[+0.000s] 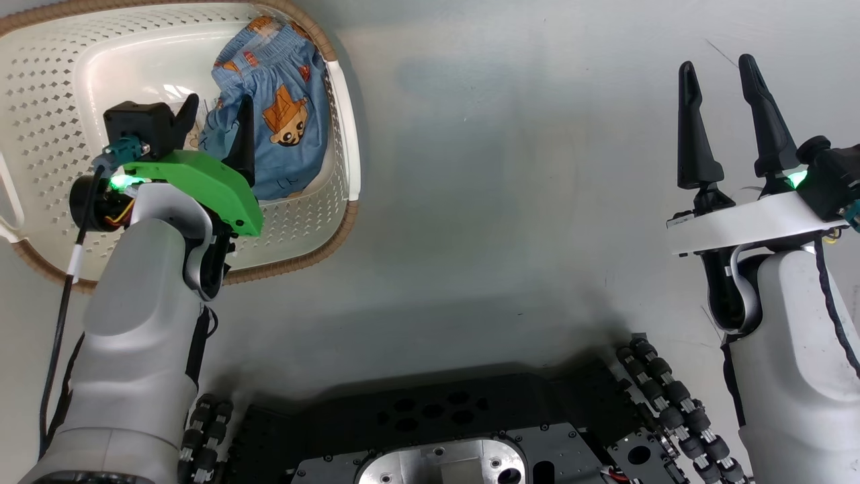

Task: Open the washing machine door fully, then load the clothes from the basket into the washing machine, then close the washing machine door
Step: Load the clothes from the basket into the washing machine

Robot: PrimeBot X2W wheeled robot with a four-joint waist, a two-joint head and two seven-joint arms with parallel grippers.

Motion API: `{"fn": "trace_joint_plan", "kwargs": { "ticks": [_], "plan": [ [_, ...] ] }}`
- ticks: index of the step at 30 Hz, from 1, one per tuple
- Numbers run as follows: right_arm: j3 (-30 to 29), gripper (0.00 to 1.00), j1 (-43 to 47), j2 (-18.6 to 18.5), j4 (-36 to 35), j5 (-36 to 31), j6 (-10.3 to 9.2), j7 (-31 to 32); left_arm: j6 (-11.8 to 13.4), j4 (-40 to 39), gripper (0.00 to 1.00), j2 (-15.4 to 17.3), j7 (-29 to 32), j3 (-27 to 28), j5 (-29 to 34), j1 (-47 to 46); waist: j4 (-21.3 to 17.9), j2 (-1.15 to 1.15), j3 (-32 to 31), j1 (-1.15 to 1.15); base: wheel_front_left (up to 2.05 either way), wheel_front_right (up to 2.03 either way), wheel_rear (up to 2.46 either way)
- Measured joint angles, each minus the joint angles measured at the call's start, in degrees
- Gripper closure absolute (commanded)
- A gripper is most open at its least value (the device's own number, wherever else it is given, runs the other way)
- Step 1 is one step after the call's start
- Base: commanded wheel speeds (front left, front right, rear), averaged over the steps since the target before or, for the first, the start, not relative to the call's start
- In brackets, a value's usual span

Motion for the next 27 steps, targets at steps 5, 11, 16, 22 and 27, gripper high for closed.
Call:
{"fn": "trace_joint_plan", "kwargs": {
  "ticks": [5,11,16,22,27],
  "plan": [
    [0.0,0.0,-0.4,0.1,0.0,0.0,0.0,0.0,-0.2,3.7,0.0,0.1,1.4,-0.5,-0.6,-0.5,-0.3,0.0,0.2,0.0,0.0,0.0,0.0],
    [0.0,0.0,-0.9,0.2,0.0,0.0,0.0,0.0,-0.3,7.0,0.0,0.1,2.4,-0.5,-1.6,-1.1,-0.6,0.0,0.5,0.0,0.0,0.0,0.0],
    [0.0,0.0,-0.9,0.2,0.0,0.0,0.0,0.0,-0.5,9.3,0.0,0.1,2.5,-0.9,-2.2,-2.4,-0.9,0.0,1.0,0.0,0.0,0.0,0.0],
    [-0.1,0.0,-0.9,0.2,0.1,0.0,0.0,0.0,-0.5,11.7,0.0,0.1,3.0,-1.1,-2.4,-3.5,-1.2,0.0,1.4,0.0,0.0,0.0,0.0],
    [0.0,0.0,-0.9,0.3,0.1,0.0,0.0,0.0,-0.5,13.2,0.0,0.2,3.0,-1.2,-2.5,-4.3,-1.5,0.0,1.7,0.0,0.0,0.0,0.0]
  ]
}}
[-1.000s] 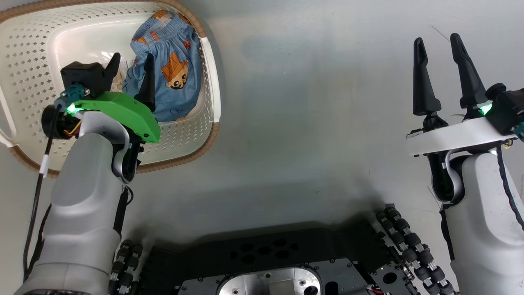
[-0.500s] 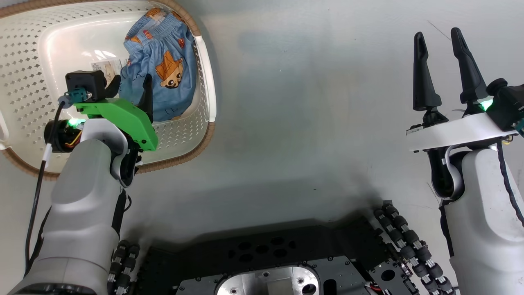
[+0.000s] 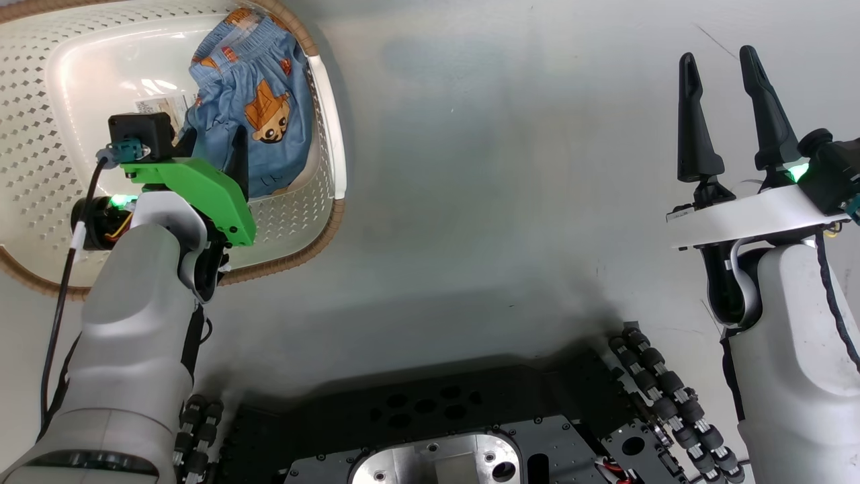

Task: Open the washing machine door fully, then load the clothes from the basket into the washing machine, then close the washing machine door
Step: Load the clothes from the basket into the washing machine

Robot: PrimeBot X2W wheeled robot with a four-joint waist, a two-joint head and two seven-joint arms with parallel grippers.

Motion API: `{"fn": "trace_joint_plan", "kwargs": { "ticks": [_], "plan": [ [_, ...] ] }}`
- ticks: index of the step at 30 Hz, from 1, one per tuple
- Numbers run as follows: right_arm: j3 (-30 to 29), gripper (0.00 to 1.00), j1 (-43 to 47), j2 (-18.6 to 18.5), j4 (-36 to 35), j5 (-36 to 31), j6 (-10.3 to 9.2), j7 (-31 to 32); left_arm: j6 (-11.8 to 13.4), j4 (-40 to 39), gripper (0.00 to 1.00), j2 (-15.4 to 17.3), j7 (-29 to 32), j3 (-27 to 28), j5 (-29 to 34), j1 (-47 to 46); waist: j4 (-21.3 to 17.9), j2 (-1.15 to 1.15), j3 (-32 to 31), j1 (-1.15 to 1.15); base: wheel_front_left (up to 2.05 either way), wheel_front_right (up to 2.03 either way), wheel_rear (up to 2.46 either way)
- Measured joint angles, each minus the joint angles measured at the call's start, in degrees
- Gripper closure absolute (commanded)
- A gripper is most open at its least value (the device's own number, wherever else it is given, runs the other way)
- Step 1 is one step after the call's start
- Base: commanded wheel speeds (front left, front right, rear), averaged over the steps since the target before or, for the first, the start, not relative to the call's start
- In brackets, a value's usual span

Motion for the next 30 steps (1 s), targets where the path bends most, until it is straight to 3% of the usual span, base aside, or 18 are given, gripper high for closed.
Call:
{"fn": "trace_joint_plan", "kwargs": {
  "ticks": [30],
  "plan": [
    [-1.7,0.0,0.1,0.2,-1.2,-0.1,0.0,0.0,0.0,7.8,0.0,0.3,0.3,-3.2,0.5,-6.9,-1.1,0.0,3.5,0.0,0.0,0.0,0.0]
  ]
}}
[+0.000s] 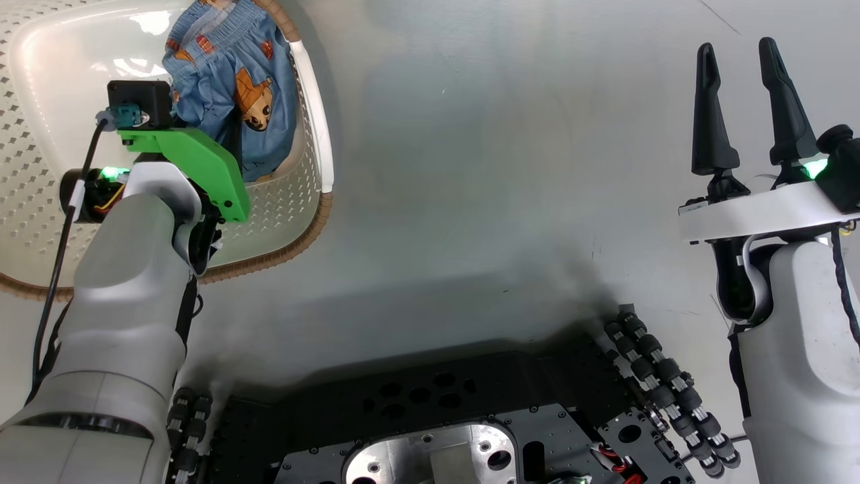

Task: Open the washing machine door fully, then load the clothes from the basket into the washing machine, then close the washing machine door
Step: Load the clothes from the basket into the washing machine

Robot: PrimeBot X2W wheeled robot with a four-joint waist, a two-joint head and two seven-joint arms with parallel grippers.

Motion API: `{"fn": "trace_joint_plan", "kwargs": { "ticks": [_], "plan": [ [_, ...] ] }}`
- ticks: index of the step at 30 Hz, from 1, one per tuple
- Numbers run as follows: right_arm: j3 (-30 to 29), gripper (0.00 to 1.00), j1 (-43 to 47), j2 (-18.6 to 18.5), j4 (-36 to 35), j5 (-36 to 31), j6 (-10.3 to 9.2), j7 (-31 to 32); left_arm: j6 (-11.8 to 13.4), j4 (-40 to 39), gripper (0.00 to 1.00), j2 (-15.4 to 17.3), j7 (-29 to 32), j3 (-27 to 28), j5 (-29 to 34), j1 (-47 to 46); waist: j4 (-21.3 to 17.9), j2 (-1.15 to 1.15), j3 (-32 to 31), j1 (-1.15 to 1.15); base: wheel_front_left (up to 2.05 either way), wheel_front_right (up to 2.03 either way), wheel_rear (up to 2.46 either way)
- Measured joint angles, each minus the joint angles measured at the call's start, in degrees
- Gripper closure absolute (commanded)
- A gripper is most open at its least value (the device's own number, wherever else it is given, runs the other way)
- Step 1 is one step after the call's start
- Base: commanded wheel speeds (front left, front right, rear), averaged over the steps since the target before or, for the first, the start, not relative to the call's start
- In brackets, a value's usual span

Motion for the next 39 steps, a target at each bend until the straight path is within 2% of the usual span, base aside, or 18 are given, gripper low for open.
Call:
{"fn": "trace_joint_plan", "kwargs": {
  "ticks": [2,3,4,5,19,39],
  "plan": [
    [0.0,0.0,0.0,0.0,-0.1,0.0,0.0,0.0,0.0,0.8,0.0,0.0,-0.5,-0.1,0.1,-0.3,0.1,0.0,0.0,0.0,0.0,0.0,0.0],
    [0.0,0.0,0.0,0.0,-0.2,0.0,0.0,0.0,0.0,1.2,0.13,0.0,-0.5,-0.1,0.2,-0.4,0.1,0.0,0.0,0.0,0.0,0.0,0.0],
    [0.0,0.0,0.0,0.0,-0.2,0.0,0.0,0.0,0.0,1.3,0.51,0.1,-0.5,-0.2,0.3,-0.4,0.1,0.0,-0.1,0.0,0.0,0.0,0.0],
    [0.0,0.0,0.0,0.0,-0.2,0.0,0.0,0.0,0.0,1.5,1.0,0.1,-0.5,-0.3,0.4,-0.6,0.2,0.0,-0.1,0.0,0.0,0.0,0.0],
    [-0.4,0.0,-0.1,0.0,-0.2,-0.3,0.0,0.0,0.0,4.1,1.0,-0.3,-4.6,0.0,-0.2,-0.7,1.2,0.0,-3.1,0.0,0.0,0.0,0.0],
    [-0.1,0.0,-0.2,-0.7,2.7,-0.8,0.0,0.0,0.0,3.8,1.0,-1.9,-11.1,-2.0,-2.0,3.1,3.8,0.0,-12.6,0.0,0.0,0.0,0.0]
  ]
}}
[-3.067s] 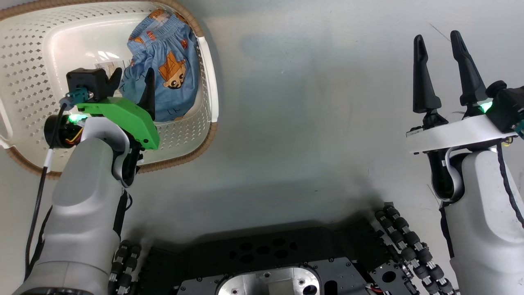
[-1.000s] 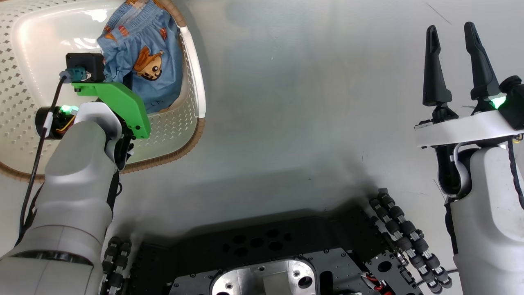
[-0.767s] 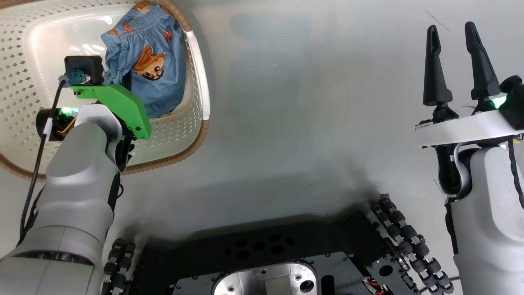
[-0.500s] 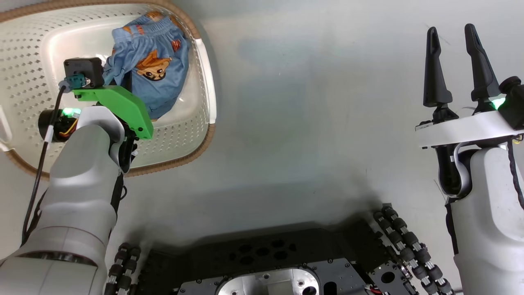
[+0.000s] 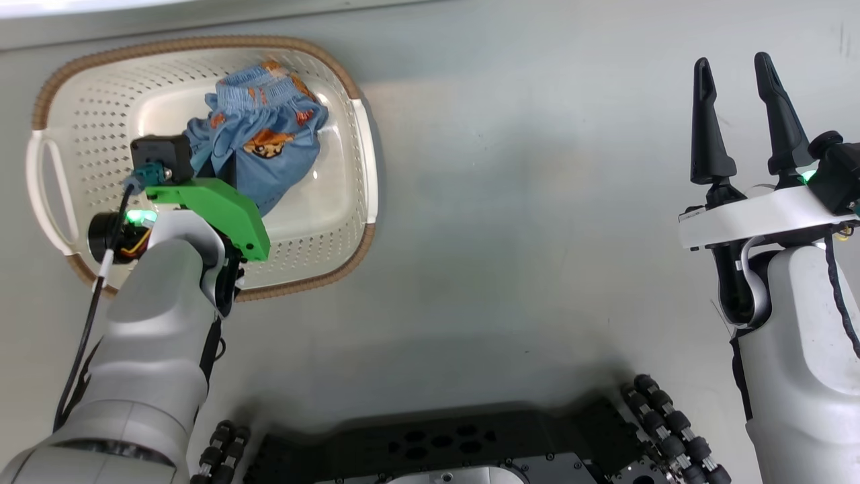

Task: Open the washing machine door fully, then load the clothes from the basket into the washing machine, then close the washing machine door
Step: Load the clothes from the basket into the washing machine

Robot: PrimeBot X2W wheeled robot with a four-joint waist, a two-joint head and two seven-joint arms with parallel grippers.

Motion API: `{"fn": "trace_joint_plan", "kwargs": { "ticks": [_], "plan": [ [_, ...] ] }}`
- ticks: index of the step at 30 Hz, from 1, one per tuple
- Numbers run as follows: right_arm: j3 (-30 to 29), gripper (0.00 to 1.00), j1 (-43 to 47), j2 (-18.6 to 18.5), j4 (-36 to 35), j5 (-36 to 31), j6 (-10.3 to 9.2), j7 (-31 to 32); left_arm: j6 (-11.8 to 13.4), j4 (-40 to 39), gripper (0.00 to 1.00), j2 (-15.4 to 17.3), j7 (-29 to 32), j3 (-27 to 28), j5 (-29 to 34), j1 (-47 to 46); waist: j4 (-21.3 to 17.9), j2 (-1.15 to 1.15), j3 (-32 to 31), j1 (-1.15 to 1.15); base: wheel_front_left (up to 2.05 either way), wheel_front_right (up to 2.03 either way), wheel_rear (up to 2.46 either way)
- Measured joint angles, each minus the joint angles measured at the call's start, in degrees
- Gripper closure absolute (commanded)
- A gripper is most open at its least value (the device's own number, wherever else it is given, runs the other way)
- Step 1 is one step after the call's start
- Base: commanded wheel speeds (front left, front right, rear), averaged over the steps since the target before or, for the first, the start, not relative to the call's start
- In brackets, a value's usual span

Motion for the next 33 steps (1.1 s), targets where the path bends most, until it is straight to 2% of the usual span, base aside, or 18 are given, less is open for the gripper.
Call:
{"fn": "trace_joint_plan", "kwargs": {
  "ticks": [17,27,33],
  "plan": [
    [1.5,0.0,2.5,-1.1,3.8,0.5,0.0,0.0,-0.2,-4.6,1.0,0.0,-1.0,-1.7,-1.1,7.1,2.4,0.0,-11.7,0.0,0.0,0.0,0.0],
    [1.8,0.0,5.3,-1.6,5.5,1.0,0.0,0.0,-0.2,-10.5,1.0,0.5,-1.0,0.1,-1.5,11.7,3.4,0.0,-18.8,0.0,0.0,0.0,0.0],
    [2.0,0.0,6.9,-1.6,5.9,1.5,0.0,0.0,-0.2,-13.9,1.0,1.9,-1.0,1.8,-1.4,14.9,3.9,0.0,-22.9,0.0,0.0,0.0,0.0]
  ]
}}
